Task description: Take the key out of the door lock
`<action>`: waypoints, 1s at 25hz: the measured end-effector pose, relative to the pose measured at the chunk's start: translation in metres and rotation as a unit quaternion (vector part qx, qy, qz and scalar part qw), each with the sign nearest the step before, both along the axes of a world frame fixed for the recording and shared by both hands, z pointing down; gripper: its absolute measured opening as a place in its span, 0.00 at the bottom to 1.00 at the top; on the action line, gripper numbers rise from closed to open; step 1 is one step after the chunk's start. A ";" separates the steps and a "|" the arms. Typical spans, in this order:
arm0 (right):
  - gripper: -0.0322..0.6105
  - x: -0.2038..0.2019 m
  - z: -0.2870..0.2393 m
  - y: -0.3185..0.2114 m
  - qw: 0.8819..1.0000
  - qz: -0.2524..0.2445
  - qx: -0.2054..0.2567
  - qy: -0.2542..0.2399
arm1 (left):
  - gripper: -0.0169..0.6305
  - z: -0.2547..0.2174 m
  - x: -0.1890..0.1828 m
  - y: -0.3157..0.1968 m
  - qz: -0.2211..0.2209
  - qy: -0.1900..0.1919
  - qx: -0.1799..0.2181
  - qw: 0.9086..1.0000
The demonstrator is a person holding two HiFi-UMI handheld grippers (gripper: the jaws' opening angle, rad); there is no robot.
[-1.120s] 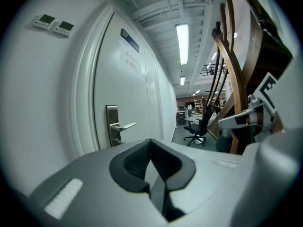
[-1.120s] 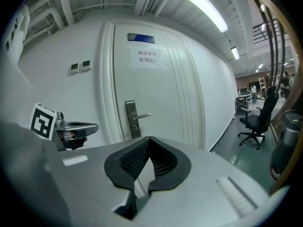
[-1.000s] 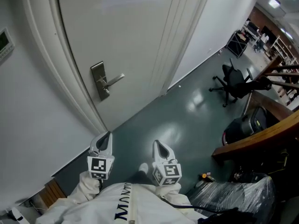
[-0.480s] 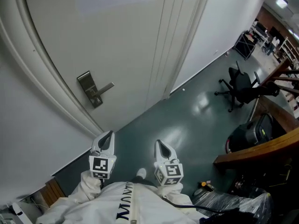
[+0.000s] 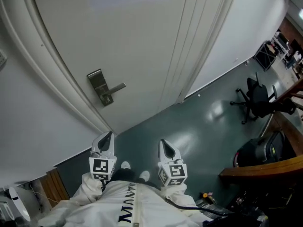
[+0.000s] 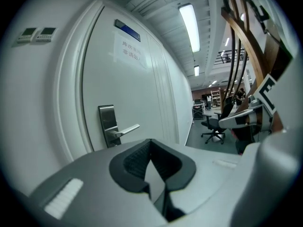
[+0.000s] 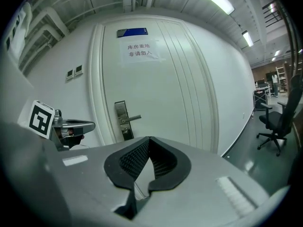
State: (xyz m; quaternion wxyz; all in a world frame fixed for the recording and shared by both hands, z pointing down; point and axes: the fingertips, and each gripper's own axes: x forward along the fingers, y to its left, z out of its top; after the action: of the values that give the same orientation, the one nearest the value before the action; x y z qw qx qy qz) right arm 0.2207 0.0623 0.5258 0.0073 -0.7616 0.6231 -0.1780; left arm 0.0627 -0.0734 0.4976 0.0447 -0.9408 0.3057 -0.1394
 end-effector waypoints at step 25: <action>0.05 -0.049 -0.008 -0.181 0.986 -0.158 -0.027 0.048 | 0.03 0.021 -0.084 -0.125 -0.167 0.026 -0.027 0.985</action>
State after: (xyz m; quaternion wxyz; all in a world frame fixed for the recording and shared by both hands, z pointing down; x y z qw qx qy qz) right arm 0.1717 -0.1186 0.5174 -0.0714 -0.6613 0.7301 -0.1566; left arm -0.0212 -0.1988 0.5182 -0.0128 -0.8806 0.4560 -0.1284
